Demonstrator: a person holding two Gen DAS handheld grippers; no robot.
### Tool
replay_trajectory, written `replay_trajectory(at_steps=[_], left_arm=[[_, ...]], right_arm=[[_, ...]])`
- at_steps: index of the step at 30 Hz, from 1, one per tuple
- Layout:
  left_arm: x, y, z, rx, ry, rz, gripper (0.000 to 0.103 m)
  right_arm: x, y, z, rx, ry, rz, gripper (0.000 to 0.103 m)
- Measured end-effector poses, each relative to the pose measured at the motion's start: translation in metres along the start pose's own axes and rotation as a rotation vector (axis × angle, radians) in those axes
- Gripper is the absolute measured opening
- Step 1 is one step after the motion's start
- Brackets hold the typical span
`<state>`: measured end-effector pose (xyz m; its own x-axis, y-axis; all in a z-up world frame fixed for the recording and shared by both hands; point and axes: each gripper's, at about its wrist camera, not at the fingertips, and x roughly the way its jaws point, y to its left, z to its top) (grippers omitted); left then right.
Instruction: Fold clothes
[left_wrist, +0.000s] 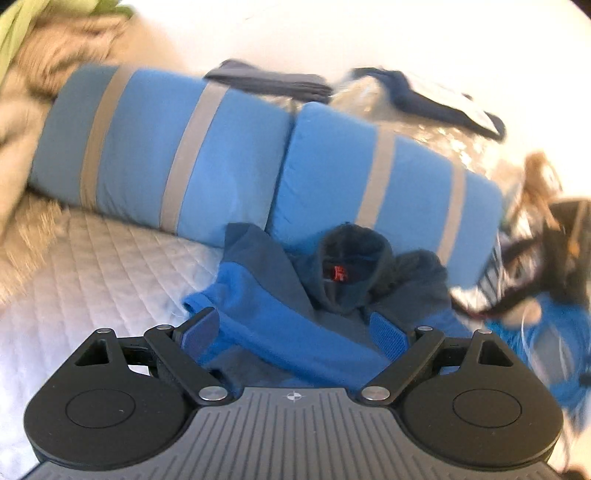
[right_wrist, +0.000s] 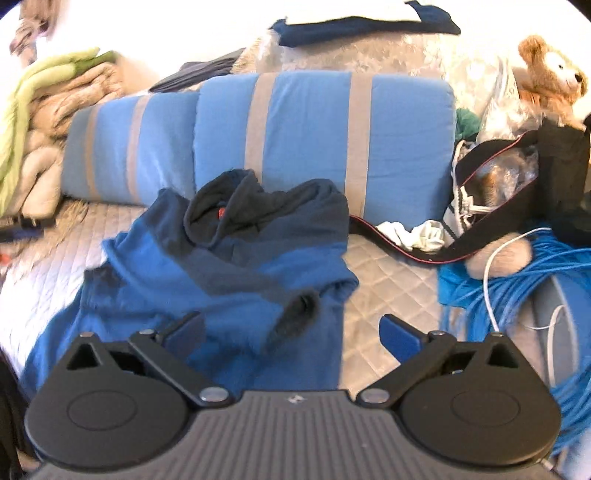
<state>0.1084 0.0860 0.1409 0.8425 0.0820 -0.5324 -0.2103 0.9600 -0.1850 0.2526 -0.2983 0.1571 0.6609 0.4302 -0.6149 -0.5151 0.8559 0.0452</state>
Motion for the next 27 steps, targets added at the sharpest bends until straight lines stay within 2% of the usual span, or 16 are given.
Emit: replay_trajectory(at_steps=[3,9,19,27], left_arm=[[-0.015,0.0,-0.007,0.042,0.032,0.015,0.089],[-0.036,0.01,-0.029,0.062,0.067,0.054,0.089],[-0.049,0.017,-0.051,0.059,0.096,0.06,0.089],[-0.046,0.011,-0.058,0.057,0.099,0.038,0.089]], right_arm=[[-0.011,0.001,-0.02,-0.048,0.034,-0.017,0.103],[-0.017,0.025,-0.055,-0.12,0.072,-0.125,0.103],[-0.028,0.051,-0.084,-0.252,0.082,-0.207,0.103],[-0.03,0.031,-0.089,-0.115,0.086,-0.156,0.103]])
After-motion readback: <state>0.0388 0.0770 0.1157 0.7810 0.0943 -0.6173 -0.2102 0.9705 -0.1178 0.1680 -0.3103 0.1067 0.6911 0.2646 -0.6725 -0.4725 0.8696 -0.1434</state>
